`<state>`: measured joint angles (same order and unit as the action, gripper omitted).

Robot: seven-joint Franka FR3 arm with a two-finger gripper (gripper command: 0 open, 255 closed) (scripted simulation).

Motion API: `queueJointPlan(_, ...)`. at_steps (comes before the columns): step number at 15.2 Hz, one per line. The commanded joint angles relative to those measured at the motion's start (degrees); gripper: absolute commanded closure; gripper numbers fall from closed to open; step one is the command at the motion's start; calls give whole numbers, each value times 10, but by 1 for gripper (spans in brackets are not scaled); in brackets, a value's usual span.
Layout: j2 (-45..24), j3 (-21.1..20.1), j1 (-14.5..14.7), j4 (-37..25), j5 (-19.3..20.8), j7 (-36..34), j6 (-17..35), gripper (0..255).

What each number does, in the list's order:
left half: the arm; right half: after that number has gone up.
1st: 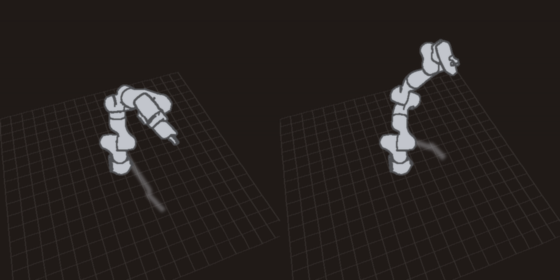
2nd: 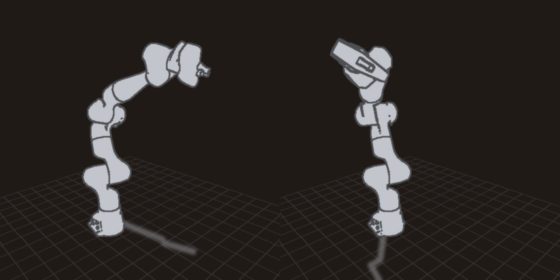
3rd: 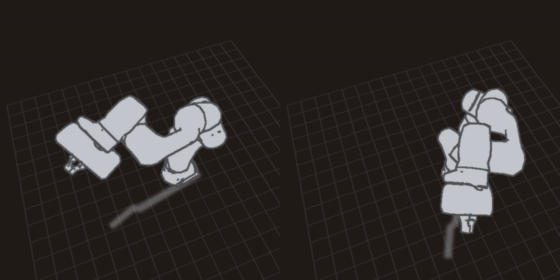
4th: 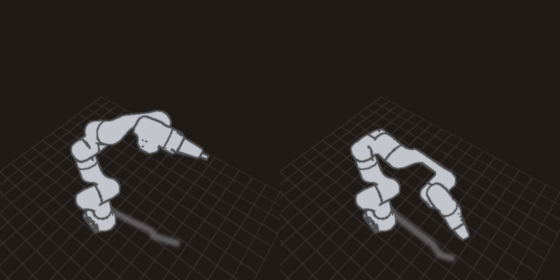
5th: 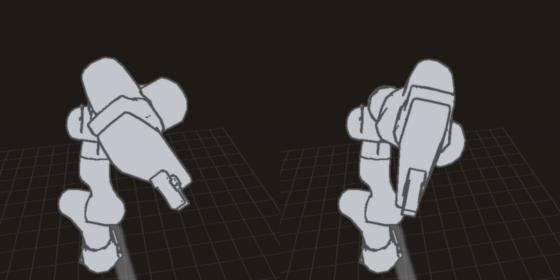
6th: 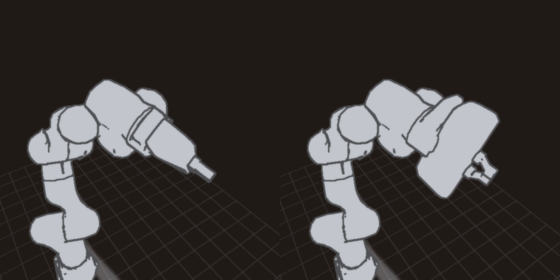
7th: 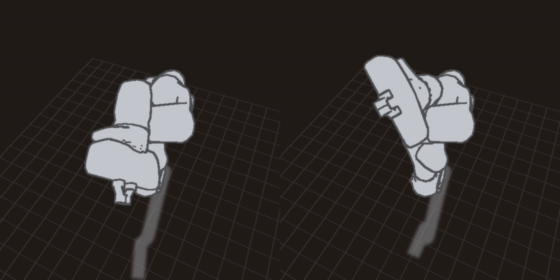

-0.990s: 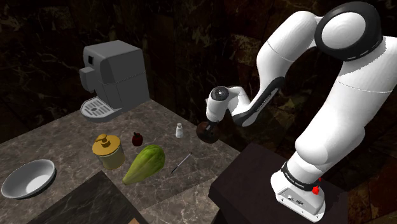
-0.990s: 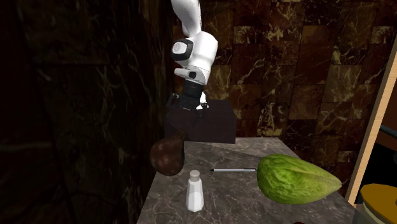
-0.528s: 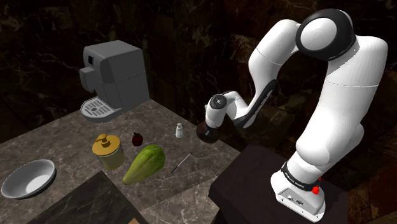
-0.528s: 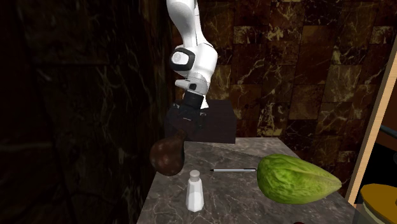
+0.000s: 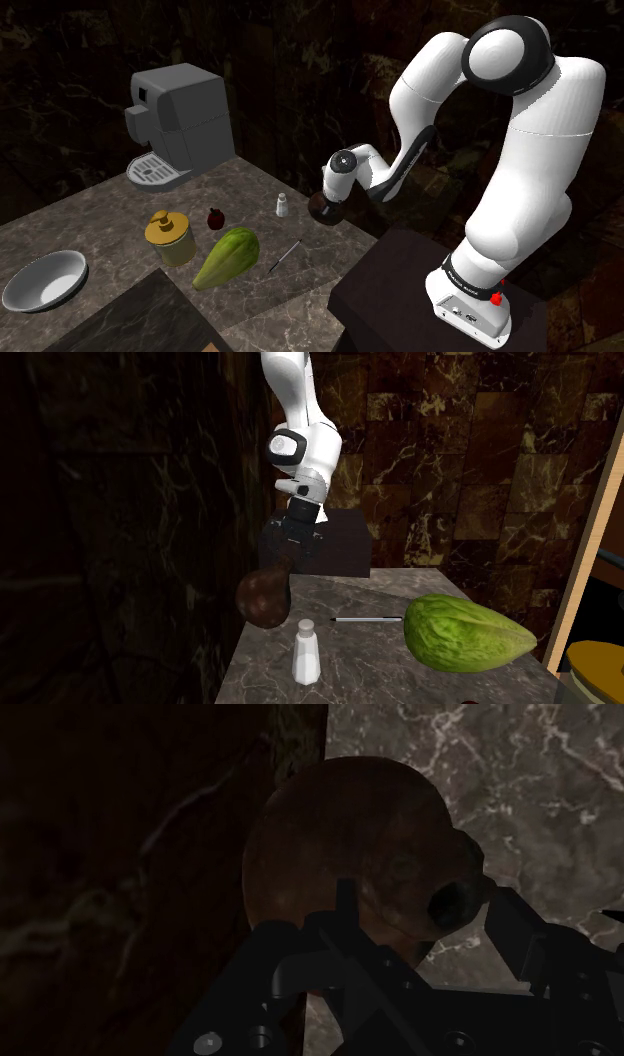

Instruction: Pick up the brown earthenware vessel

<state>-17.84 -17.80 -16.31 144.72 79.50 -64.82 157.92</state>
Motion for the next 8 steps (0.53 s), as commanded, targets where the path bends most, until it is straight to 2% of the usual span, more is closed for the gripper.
queueJointPlan(1, -1, 0, 0, 0, 0, 0, 0, 255)
queueJointPlan(3, -1, -1, 0, -1, -4, 3, -1, 255)
queueJointPlan(8, 50, -20, -13, 23, -81, 73, -1, 255)
